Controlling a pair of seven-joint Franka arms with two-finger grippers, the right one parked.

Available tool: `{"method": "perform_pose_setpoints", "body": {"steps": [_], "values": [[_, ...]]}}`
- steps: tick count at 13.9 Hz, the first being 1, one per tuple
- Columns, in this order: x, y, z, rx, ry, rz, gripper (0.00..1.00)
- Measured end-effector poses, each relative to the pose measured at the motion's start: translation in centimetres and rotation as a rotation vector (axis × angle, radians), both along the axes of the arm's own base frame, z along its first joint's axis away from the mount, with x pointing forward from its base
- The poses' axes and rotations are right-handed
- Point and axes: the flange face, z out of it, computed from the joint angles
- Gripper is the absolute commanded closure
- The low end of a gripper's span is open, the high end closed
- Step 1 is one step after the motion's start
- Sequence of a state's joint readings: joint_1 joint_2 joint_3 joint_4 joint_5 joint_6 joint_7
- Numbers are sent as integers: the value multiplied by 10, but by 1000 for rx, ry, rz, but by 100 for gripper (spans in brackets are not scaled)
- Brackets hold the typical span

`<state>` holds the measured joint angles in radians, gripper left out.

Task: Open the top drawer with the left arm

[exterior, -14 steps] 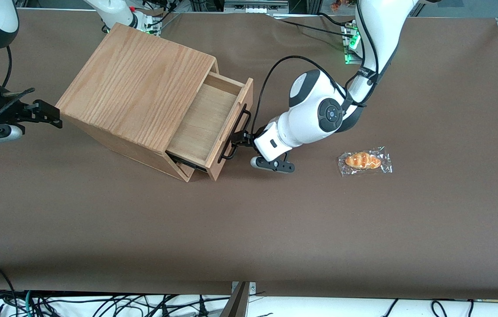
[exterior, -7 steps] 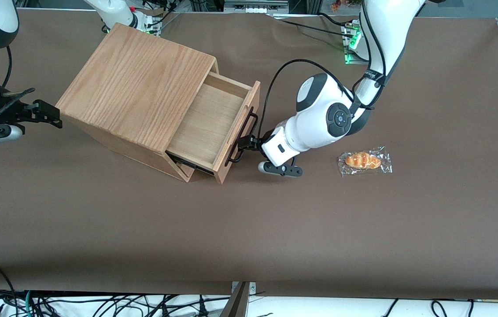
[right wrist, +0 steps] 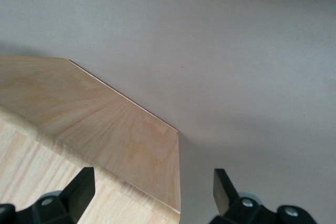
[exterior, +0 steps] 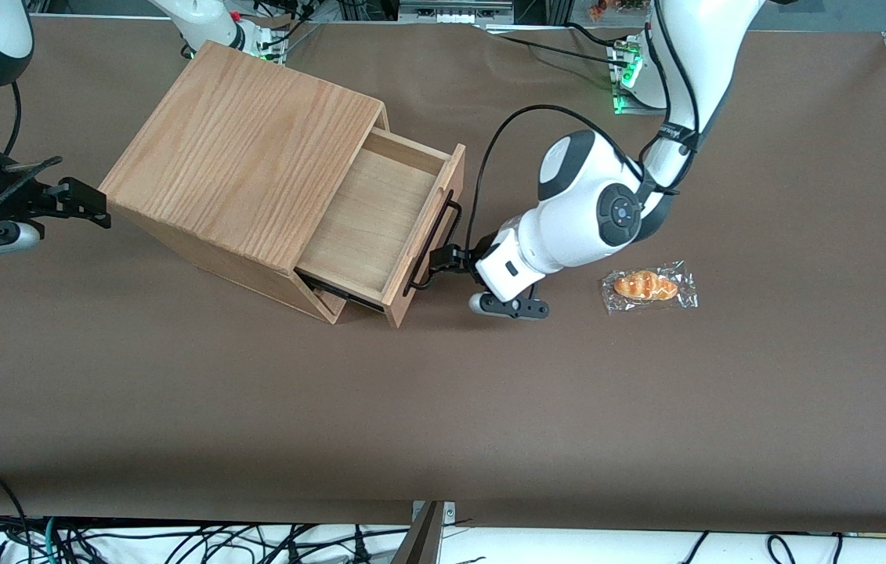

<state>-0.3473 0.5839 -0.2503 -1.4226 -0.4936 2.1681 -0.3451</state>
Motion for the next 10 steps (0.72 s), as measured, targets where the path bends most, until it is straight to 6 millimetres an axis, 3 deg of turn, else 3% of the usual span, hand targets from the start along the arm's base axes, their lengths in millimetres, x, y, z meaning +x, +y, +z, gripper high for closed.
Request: {"method": "perform_pose_setpoints", "body": {"steps": [3,5,7,10], "values": [[12,22,21,-2,27,25,0],[23,50,32,3,43,50,0],[34,101,43,40,92,60,0],[44,193,61,164,120,45,0]]}}
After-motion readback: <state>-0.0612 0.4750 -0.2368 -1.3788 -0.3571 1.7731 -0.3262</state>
